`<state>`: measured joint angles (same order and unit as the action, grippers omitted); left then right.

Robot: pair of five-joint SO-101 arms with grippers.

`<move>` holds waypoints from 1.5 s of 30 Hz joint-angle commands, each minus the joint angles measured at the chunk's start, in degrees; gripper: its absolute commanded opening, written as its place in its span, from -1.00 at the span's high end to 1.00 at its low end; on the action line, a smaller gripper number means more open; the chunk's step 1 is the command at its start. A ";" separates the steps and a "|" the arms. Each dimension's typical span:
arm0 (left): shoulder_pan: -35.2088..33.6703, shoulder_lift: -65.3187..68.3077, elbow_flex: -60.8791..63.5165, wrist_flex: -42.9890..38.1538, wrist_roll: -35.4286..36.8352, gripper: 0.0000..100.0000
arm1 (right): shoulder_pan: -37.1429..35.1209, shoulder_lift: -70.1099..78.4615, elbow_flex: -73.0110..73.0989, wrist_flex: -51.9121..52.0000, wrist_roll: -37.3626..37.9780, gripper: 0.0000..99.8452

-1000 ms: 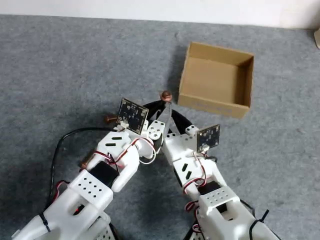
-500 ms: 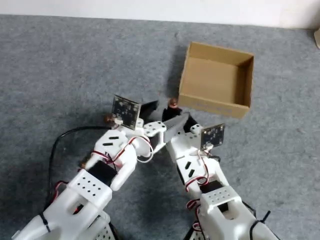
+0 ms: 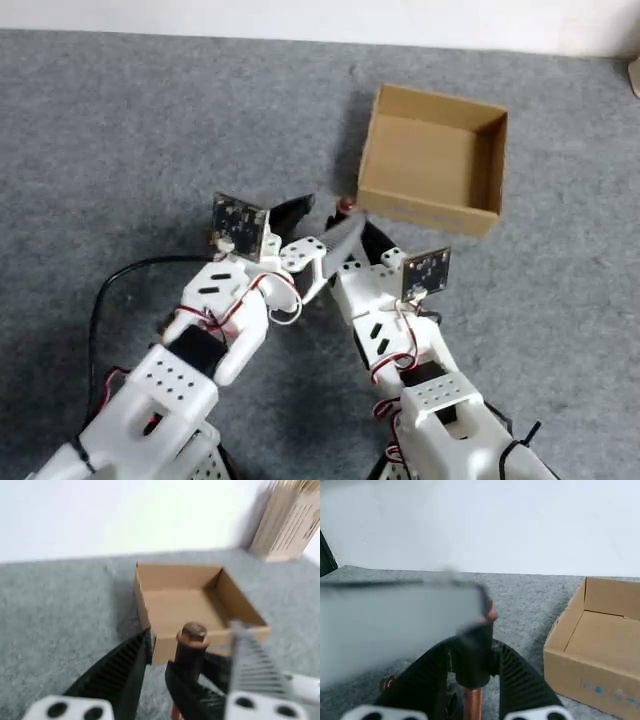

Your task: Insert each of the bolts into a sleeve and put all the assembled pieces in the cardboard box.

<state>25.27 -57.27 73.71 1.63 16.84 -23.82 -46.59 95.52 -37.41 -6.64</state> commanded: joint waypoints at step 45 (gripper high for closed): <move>-25.27 40.84 -26.15 -0.35 22.59 0.99 | 24.92 112.75 -177.63 111.87 2.20 0.99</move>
<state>-1.01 -16.57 50.42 2.68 39.43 0.53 56.62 -60.26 68.62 -7.08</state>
